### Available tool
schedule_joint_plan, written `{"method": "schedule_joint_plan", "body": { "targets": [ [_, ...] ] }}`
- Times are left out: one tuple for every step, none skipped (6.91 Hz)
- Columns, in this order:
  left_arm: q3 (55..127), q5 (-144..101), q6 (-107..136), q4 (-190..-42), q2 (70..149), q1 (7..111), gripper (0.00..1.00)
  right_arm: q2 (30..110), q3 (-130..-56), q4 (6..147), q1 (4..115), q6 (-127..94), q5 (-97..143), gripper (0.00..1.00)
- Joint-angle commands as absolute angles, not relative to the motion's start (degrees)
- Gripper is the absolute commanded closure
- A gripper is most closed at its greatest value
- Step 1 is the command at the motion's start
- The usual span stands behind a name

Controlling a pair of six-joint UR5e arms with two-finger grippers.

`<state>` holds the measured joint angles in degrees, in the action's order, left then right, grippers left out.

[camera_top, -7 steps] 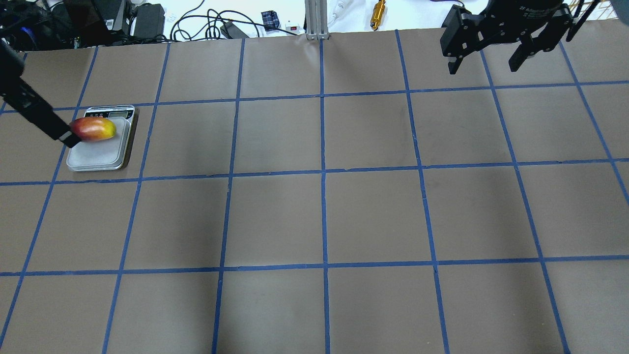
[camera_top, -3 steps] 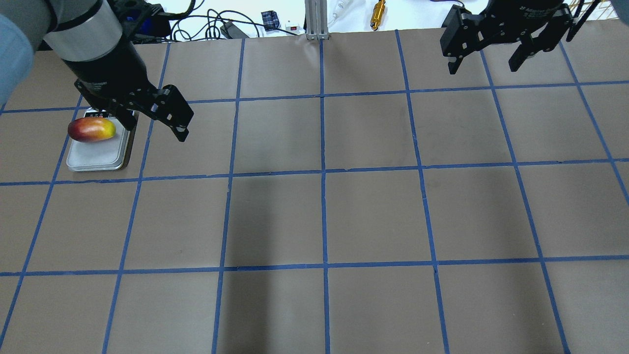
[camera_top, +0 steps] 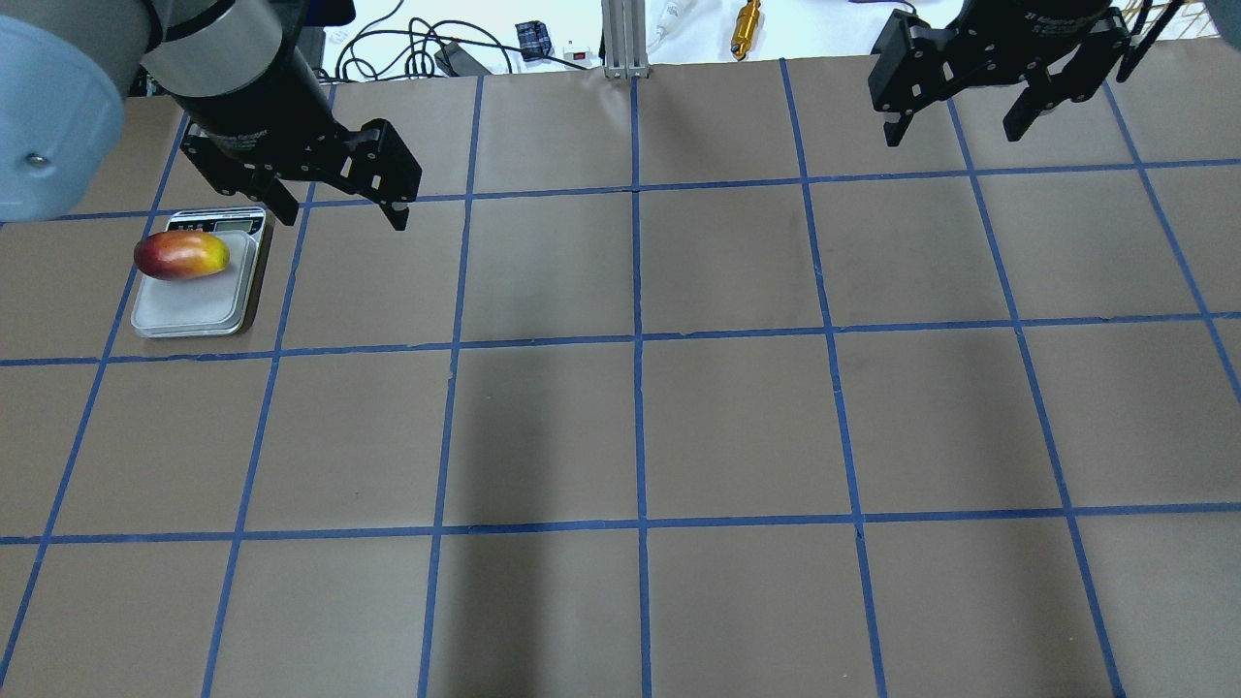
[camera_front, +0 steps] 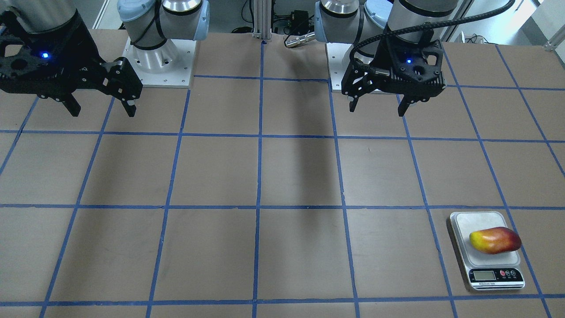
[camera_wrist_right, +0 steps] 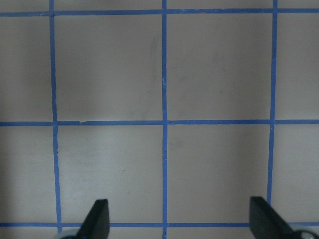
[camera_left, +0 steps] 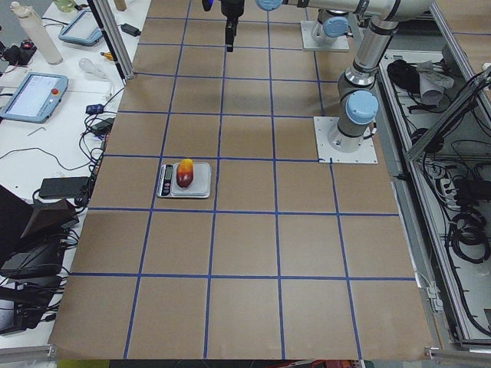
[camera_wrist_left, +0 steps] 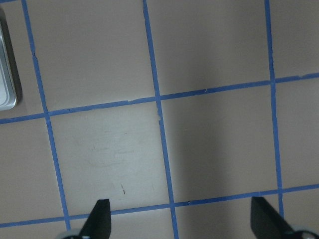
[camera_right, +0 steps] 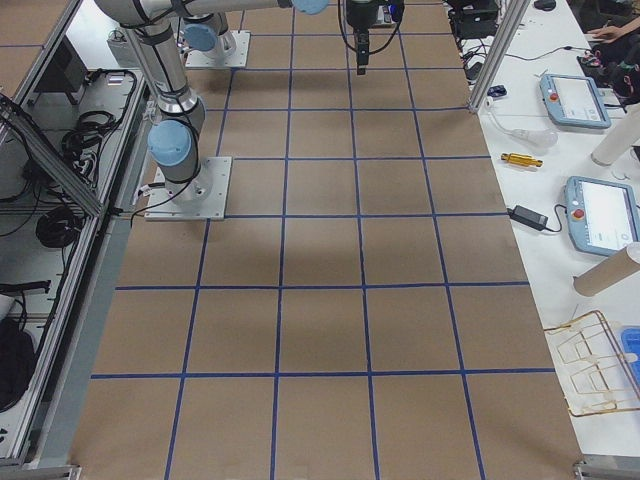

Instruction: Weigh mango

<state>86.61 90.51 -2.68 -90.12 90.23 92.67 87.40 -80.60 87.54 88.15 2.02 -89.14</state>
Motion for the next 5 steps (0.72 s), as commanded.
{"method": "schedule_joint_plan", "body": {
  "targets": [
    [86.48,90.27,-2.28,-89.65,90.44,92.46,0.0,87.36,-80.6,87.54,88.15,2.02,-89.21,0.0],
    [86.48,90.26,-2.29,-89.74,90.44,92.46,0.0,87.45,-80.6,87.54,88.15,2.02,-89.12,0.0],
    [86.31,90.26,-2.29,-89.91,90.44,92.29,0.0,87.45,-80.6,87.54,88.15,2.02,-89.21,0.0],
    [86.31,90.18,-2.37,-89.91,90.44,92.2,0.0,87.36,-80.6,87.54,88.15,2.02,-89.12,0.0],
    [86.31,90.26,-2.9,-89.91,90.35,92.11,0.0,87.36,-80.6,87.54,88.15,2.02,-89.12,0.0]
  ]
}}
